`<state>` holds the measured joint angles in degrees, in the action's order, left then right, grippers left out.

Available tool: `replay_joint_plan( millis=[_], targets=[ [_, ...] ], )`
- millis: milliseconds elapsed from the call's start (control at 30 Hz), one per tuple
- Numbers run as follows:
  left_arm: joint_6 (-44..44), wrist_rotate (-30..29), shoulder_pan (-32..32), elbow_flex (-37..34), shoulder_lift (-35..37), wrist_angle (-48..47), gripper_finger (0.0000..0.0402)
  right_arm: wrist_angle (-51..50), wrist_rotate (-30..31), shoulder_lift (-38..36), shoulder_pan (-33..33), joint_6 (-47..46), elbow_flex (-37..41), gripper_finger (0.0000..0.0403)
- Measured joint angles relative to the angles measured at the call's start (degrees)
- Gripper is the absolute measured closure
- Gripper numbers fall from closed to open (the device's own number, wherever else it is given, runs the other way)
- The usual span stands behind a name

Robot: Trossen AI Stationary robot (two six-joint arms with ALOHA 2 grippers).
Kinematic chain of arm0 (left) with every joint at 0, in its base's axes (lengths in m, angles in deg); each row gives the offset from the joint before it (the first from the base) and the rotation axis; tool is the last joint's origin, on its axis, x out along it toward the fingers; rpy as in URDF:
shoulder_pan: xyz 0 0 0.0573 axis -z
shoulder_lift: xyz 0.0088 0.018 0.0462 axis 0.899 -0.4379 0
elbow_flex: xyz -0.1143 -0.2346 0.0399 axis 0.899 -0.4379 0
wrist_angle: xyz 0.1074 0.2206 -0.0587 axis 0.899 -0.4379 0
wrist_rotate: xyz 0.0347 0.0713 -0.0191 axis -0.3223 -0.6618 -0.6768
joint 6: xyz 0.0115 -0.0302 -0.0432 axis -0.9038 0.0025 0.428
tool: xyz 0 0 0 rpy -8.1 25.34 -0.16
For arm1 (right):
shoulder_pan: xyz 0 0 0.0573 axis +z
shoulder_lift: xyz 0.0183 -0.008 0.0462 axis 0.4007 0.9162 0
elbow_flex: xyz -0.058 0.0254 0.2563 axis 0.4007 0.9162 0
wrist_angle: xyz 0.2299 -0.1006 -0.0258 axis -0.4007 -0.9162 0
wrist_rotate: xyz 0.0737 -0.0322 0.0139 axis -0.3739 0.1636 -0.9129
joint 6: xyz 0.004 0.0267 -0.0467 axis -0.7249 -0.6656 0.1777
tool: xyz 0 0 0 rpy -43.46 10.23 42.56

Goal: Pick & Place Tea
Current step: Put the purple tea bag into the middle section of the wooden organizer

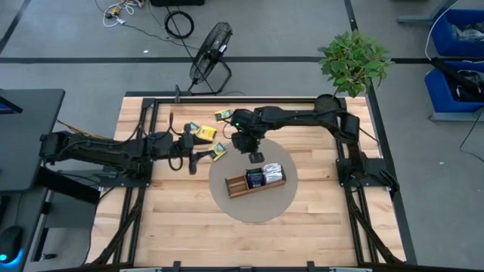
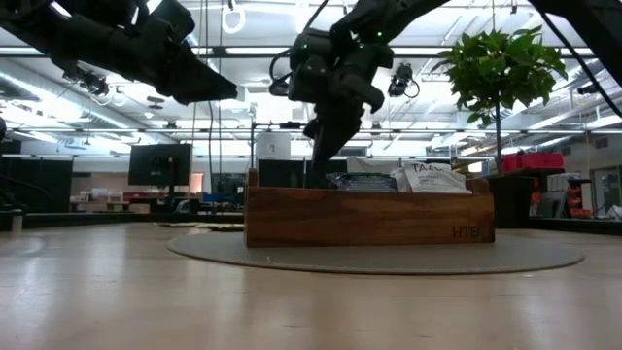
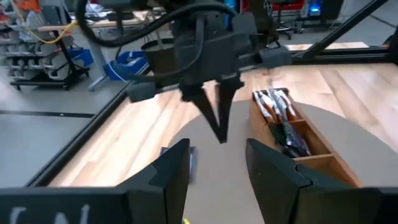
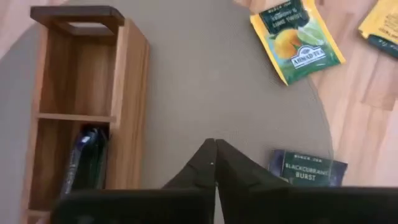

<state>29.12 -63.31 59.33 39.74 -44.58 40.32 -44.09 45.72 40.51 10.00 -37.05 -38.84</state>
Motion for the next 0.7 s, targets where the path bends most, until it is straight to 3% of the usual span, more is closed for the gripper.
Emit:
replay_joint_plan(
  millis=[133, 367, 567, 700],
  targets=[
    [-0.3, -0.1, -0.7, 0.0, 0.0, 0.0, 0.0241, 6.9, 0.9, -4.1, 0.1, -2.6, 5.8, 0.0397],
    [0.0, 0.0, -0.7, 0.0, 0.0, -0.4, 0.0241, 27.0, 1.9, -16.0, 0.2, -8.3, 23.8, 0.0399],
    [0.1, 0.1, -1.6, 0.0, -0.8, 0.5, 0.0241, 42.4, 9.1, -26.8, 2.4, -13.1, 37.7, 0.04],
    [-1.5, 0.1, -3.2, 0.1, -3.3, 2.9, 0.0241, 50.7, 9.9, -33.2, 3.7, -16.0, 45.4, 0.04]
  ],
)
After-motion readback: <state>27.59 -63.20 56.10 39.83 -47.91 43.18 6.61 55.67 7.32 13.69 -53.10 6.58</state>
